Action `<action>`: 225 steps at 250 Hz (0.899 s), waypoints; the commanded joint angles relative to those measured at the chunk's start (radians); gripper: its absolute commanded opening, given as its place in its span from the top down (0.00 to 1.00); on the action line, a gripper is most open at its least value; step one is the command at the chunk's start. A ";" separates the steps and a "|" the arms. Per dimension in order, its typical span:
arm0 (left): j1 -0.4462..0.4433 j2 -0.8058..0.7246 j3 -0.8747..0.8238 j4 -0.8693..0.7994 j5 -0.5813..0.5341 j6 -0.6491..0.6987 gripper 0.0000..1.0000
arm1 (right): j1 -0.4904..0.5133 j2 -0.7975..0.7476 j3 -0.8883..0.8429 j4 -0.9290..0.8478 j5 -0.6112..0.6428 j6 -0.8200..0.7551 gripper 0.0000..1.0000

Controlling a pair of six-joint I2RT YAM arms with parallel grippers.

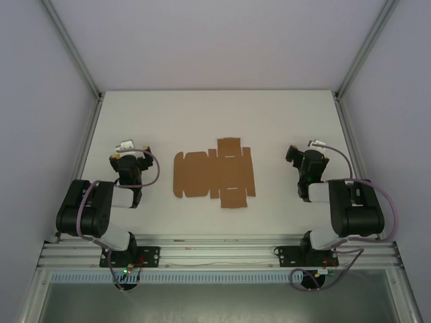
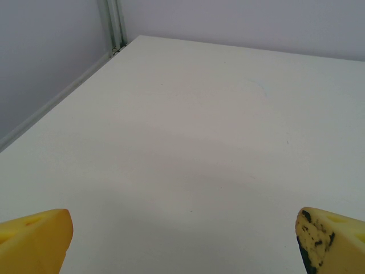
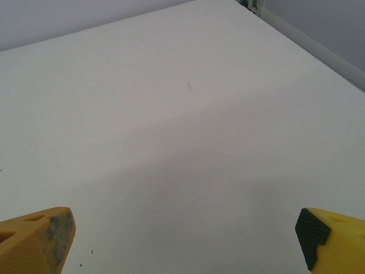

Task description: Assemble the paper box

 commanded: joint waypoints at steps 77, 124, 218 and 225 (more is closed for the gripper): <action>-0.018 -0.349 0.099 -0.403 -0.023 -0.087 0.00 | 0.020 -0.257 0.154 -0.423 0.046 0.070 0.00; -0.078 -0.420 0.223 -0.754 0.051 -0.227 0.00 | 0.187 -0.298 0.305 -0.710 0.060 0.154 0.07; -0.219 -0.226 0.346 -0.973 0.279 -0.337 0.00 | 0.441 0.048 0.509 -0.781 -0.349 0.382 0.63; -0.221 -0.210 0.352 -0.975 0.316 -0.339 0.00 | 0.441 0.078 0.520 -0.780 -0.352 0.402 0.64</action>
